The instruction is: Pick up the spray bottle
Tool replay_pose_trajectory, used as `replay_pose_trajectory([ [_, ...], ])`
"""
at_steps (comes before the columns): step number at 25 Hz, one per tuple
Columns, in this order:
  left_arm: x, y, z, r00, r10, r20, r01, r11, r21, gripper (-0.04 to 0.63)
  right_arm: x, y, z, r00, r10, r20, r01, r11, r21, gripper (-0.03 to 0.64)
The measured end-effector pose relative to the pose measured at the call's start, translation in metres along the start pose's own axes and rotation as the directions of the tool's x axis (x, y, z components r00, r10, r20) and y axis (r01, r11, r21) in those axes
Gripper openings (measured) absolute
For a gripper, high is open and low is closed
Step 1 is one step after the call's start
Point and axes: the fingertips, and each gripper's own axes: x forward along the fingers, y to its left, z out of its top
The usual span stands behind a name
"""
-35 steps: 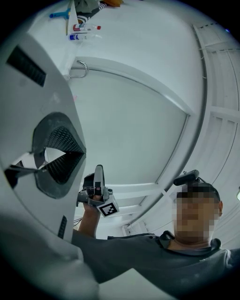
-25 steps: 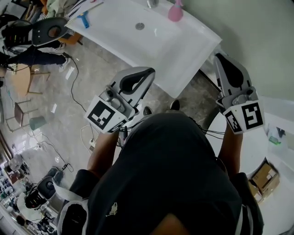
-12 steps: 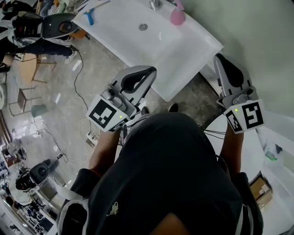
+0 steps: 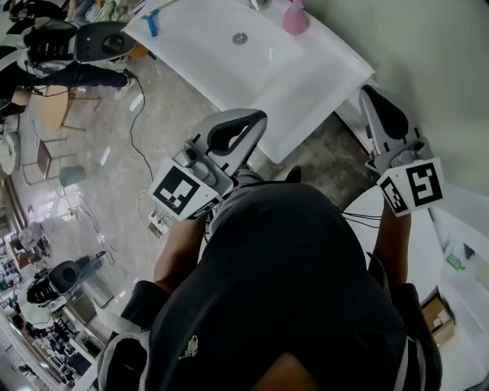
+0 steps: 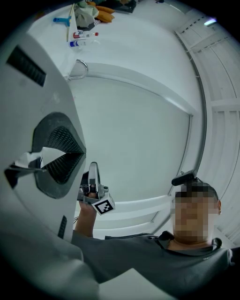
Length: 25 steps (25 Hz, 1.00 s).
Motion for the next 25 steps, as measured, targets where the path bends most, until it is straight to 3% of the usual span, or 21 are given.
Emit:
replay_pose_trajectory([
  [5,-0.007,0.018,-0.004,0.998,-0.037,-0.044,0.035,0.998,-0.048,0.005,0.006,0.003,0.011,0.998,-0.061,-0.014,0.061,0.998,0.0,0.009],
  [12,-0.024,0.051,-0.003,0.992,-0.123,0.0,0.123,0.992,-0.02,0.005,0.026,0.025,0.011,0.99,-0.137,-0.044,0.137,0.991,-0.005,0.009],
  [18,-0.052,0.122,0.002,0.988,-0.154,0.01,0.154,0.988,-0.027,0.005,0.093,0.048,0.032,0.984,-0.174,-0.04,0.173,0.985,-0.023,0.009],
  [25,-0.055,0.11,0.0,0.979,-0.204,0.01,0.204,0.979,-0.015,0.005,0.078,0.065,0.028,0.979,-0.2,-0.05,0.199,0.98,-0.027,0.009],
])
